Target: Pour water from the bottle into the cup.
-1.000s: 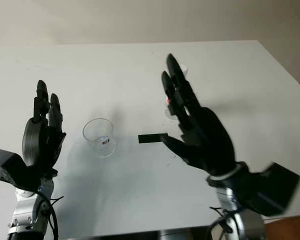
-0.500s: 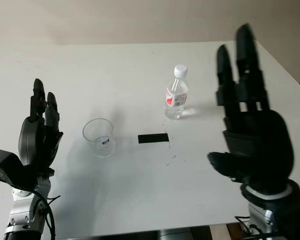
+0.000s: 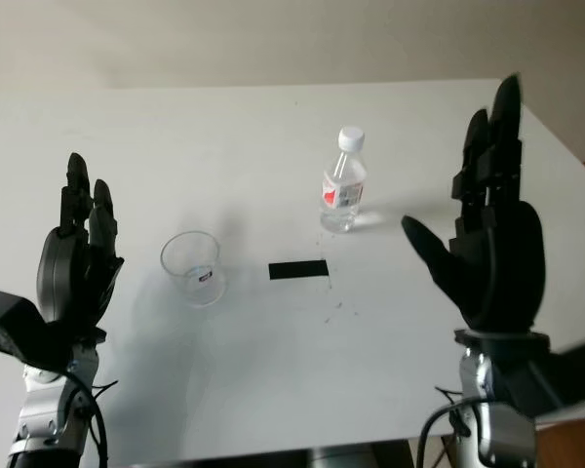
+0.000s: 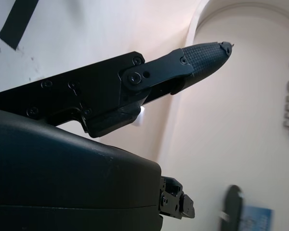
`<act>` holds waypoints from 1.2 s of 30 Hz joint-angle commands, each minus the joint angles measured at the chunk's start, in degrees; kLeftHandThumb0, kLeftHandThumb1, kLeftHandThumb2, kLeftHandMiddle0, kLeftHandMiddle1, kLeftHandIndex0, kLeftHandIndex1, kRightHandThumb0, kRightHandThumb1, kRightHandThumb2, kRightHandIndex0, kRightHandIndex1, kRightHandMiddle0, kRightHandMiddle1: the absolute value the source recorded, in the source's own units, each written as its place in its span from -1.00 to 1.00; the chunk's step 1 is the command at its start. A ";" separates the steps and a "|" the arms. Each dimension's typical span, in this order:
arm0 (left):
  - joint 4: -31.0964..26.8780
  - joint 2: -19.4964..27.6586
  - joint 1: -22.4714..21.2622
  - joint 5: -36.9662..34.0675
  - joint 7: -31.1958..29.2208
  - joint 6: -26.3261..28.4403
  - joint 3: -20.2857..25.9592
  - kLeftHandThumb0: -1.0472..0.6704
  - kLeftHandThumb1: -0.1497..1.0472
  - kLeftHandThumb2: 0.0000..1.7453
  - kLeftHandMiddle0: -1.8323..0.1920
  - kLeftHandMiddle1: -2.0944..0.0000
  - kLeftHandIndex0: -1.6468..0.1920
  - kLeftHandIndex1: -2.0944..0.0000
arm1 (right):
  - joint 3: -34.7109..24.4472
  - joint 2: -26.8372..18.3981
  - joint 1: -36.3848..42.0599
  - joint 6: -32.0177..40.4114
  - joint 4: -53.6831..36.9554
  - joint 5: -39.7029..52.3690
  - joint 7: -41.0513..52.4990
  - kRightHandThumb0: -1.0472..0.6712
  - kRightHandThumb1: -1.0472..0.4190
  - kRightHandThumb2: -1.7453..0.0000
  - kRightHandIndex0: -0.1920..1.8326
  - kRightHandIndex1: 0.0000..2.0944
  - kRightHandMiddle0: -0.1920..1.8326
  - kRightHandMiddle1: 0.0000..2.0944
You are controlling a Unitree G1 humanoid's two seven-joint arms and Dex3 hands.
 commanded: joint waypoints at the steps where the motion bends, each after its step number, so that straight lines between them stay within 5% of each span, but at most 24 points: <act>1: -0.19 0.15 -0.65 0.11 -0.02 -0.23 0.02 -0.90 1.00 -0.40 0.97 1.00 1.00 1.00 | 0.18 -0.25 -2.75 1.52 2.96 0.41 -0.04 -0.83 -0.99 0.94 -1.00 -1.00 -1.00 -1.00; 23: 0.04 -0.10 -0.13 0.03 -0.15 -0.67 -0.04 -0.91 1.00 -0.40 0.99 1.00 1.00 1.00 | 1.13 -1.29 -21.20 -1.89 39.35 -4.07 -0.40 -0.81 -0.86 0.95 -1.00 -1.00 -1.00 -1.00; 36: -0.04 -0.04 0.01 -0.13 -0.05 -0.42 0.10 -0.90 1.00 -0.39 0.98 1.00 1.00 1.00 | 1.16 -2.27 -25.16 -4.19 45.78 -4.29 1.76 -0.84 -0.85 0.94 -1.00 -1.00 -1.00 -1.00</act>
